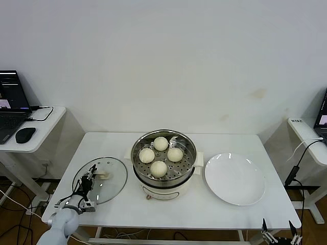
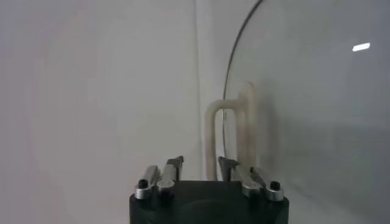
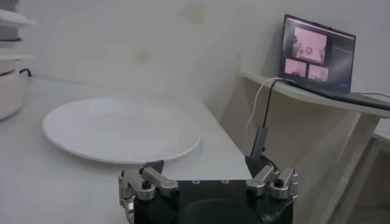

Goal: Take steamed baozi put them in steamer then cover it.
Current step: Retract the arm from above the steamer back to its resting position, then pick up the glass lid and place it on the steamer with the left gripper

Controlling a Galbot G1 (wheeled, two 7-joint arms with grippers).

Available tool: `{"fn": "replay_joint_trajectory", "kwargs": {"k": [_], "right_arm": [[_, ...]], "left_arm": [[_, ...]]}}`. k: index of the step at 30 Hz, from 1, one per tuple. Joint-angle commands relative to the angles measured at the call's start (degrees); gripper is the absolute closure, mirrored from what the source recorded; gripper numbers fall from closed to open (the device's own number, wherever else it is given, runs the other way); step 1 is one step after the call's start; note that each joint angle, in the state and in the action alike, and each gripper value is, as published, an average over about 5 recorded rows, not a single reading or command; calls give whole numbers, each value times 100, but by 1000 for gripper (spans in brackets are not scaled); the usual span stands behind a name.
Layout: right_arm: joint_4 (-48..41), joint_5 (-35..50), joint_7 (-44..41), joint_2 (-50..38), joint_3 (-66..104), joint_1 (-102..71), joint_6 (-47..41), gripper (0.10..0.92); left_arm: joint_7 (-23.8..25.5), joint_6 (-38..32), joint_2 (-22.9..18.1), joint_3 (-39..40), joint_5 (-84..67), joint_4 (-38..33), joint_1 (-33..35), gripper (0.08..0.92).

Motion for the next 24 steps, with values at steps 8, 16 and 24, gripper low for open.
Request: {"fn": "replay_joint_trajectory", "kwargs": {"k": [8,16,24], "right_arm": [[21,-38,-17,4,-8,-10,20,203],[41,-75,-33,1,-92,-14,35,203],[66,-131,-56,-3,-195,-8,60,203]], "left_arm": [[-670,-348,2,-220,-126,-291,306,848],[-565,261,242,-544,-340,-1897,1019,849],[94,1000,691,-968,-674,-3291,1523,849]]}}
